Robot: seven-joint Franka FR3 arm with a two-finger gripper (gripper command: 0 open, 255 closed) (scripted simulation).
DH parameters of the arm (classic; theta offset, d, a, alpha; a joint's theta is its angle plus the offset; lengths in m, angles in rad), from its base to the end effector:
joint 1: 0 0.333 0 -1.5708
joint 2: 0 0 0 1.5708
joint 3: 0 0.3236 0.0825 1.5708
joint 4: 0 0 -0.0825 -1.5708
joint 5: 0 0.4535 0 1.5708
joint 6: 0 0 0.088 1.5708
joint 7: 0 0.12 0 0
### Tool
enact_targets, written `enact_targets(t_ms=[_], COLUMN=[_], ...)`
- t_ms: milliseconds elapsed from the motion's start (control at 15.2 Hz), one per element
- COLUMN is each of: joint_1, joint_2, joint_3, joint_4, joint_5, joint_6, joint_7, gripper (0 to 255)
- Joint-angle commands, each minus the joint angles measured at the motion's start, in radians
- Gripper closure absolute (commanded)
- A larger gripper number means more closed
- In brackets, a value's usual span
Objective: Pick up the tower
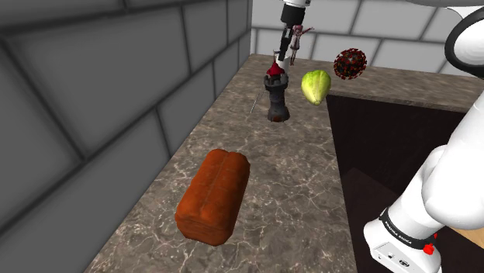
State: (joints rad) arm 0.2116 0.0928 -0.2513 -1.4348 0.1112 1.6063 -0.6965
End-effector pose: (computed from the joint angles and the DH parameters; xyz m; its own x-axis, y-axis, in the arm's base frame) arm 0.6582 -0.0054 0.6391 0.7853 0.6076 0.1188 0.6133 -0.7897 -0.0153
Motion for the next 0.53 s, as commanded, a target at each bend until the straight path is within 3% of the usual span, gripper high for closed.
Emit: enact_targets(t_ms=[0,462], joint_1=[-0.003,-0.015], joint_2=[0.007,0.06], joint_3=[-0.002,-0.007], joint_4=[0.038,0.207], joint_5=[0.002,0.018], joint_6=[-0.03,-0.148], joint_7=[-0.001,0.0], gripper=[255,255])
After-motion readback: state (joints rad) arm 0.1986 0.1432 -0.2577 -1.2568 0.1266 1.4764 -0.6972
